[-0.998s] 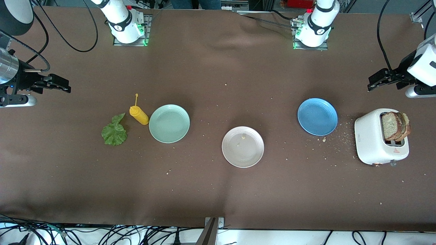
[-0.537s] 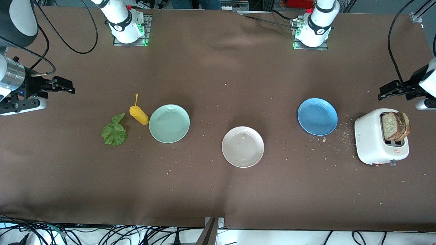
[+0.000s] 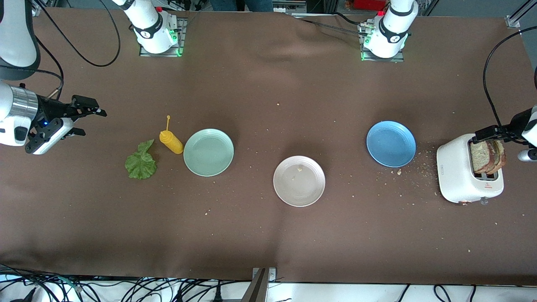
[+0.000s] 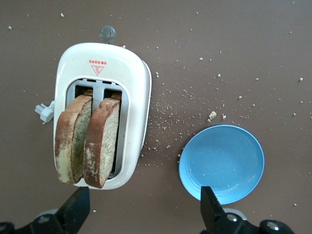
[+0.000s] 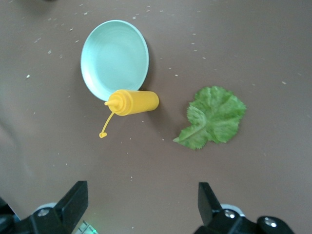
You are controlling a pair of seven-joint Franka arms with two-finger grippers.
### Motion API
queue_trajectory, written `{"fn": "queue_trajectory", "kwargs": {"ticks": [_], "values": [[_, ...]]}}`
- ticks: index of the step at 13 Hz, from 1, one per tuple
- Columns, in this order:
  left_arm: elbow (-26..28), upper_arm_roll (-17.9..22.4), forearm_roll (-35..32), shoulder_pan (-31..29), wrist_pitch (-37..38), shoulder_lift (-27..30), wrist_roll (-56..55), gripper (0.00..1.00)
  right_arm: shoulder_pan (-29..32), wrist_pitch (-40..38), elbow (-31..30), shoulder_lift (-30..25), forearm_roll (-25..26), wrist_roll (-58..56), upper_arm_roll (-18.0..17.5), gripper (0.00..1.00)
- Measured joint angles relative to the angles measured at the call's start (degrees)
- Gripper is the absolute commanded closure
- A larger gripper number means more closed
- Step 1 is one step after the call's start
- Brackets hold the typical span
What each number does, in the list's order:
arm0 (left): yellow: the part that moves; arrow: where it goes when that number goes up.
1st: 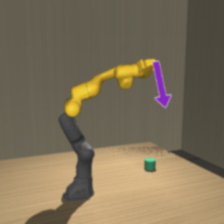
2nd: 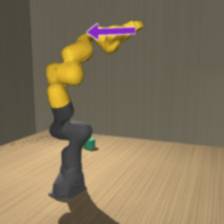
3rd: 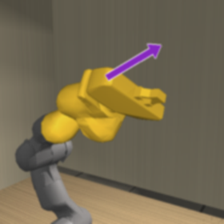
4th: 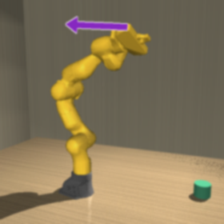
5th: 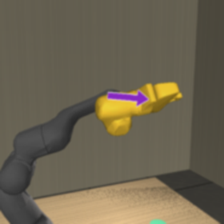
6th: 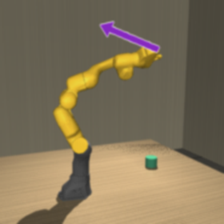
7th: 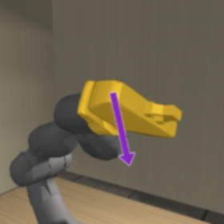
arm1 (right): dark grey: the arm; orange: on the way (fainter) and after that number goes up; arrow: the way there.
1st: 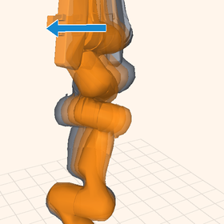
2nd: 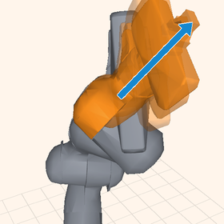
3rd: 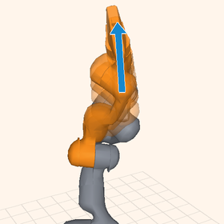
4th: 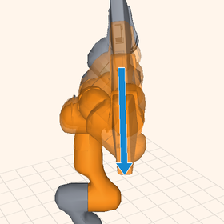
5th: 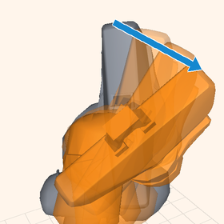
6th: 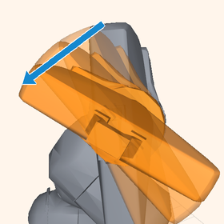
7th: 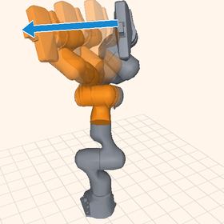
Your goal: Make sandwich in beige plate with both arms
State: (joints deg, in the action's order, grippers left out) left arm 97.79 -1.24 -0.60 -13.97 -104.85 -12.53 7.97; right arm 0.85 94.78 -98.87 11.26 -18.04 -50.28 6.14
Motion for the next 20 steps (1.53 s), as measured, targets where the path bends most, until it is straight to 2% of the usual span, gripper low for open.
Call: {"fn": "queue_trajectory", "kwargs": {"ticks": [4, 10, 12, 13, 14, 15, 17, 18, 20], "values": [[-0.2, 0.0, 0.0, -1.1, -2.6, -3.3, 2.2, 0.0, 1.1, 1.0, -1.7, 6.4, -9.7, -21.3, 2.6, 0.01], [-2.4, 0.0, 0.0, -2.7, -5.3, -7.6, 3.4, 0.0, 4.3, 1.0, -2.5, 18.0, -28.4, -54.8, 2.9, 0.01], [-2.5, 0.0, 0.0, -2.7, -6.2, -8.5, 3.5, 0.01, 4.6, -1.5, -2.6, 22.4, -33.5, -64.2, 2.9, 0.01], [-2.5, 0.0, 0.0, -2.7, -6.5, -9.0, 3.5, 0.07, 4.7, -3.2, -2.6, 24.0, -35.2, -67.6, 2.9, 0.01], [-2.5, 0.0, 0.0, -2.7, -7.2, -9.6, 3.5, 0.18, 4.8, -4.4, -2.5, 25.2, -36.7, -71.2, 2.9, 0.01], [-2.5, 0.0, 0.0, -2.7, -7.9, -10.2, 3.5, 0.35, 4.8, -5.3, -2.5, 26.1, -38.2, -74.6, 2.8, 0.01], [-2.5, 0.0, 0.0, -2.7, -8.3, -11.1, 4.5, 0.91, 4.7, -6.6, -2.6, 28.1, -41.3, -80.6, 2.5, 0.01], [-2.5, 0.0, 0.0, -2.8, -8.3, -11.3, 6.7, 1.0, 4.7, -7.2, -2.6, 29.2, -42.8, -83.3, 2.1, 0.01], [-2.8, 0.0, 0.0, -3.7, -7.8, -11.3, 11.5, 1.0, 4.7, -8.1, -2.6, 31.1, -44.5, -87.7, 0.5, 0.01]]}}
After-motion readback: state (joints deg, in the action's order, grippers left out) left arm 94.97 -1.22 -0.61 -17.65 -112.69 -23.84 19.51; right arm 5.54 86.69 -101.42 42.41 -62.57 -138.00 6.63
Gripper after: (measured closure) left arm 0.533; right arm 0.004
